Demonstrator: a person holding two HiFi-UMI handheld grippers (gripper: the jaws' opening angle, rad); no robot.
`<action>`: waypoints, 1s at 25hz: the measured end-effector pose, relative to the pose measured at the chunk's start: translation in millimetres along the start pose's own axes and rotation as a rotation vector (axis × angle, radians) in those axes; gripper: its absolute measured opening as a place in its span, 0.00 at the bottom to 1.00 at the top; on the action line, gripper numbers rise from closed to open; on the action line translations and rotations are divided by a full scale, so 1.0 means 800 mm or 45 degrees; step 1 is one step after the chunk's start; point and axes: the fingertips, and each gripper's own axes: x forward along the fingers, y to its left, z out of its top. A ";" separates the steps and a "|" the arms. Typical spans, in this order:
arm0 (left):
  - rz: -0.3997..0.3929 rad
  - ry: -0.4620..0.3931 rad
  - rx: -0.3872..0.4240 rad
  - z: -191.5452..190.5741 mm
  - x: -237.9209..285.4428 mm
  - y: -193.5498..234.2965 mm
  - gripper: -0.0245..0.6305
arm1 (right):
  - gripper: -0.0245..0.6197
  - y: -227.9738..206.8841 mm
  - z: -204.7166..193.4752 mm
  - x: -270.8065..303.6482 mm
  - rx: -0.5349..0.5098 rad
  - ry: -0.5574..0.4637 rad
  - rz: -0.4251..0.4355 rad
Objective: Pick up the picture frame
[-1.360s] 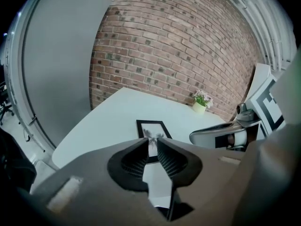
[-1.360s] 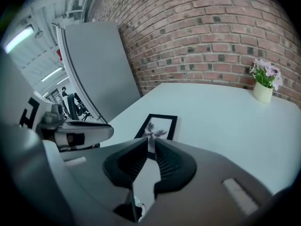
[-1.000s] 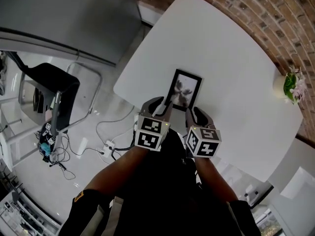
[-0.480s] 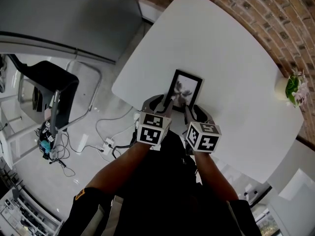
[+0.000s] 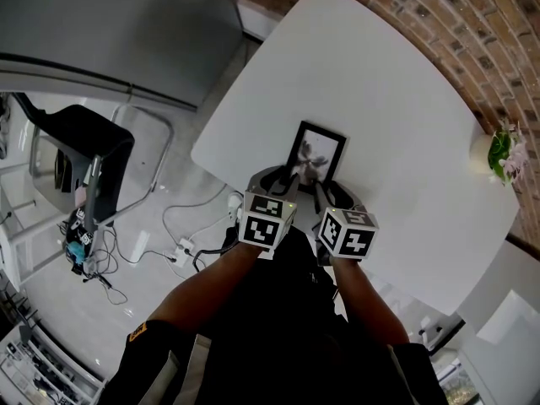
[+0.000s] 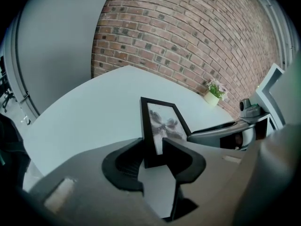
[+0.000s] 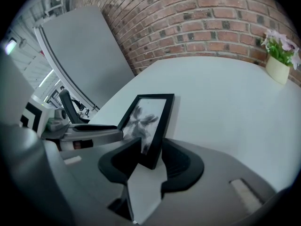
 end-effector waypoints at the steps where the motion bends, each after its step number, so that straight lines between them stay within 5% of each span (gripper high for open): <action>1: 0.001 0.000 -0.001 0.000 0.000 0.000 0.23 | 0.25 0.000 0.001 0.000 0.003 -0.001 0.000; 12: 0.030 -0.139 -0.044 0.029 -0.048 0.005 0.21 | 0.21 0.038 0.031 -0.039 -0.042 -0.127 0.032; 25: 0.149 -0.532 0.000 0.122 -0.191 0.038 0.21 | 0.17 0.158 0.125 -0.116 -0.252 -0.458 0.110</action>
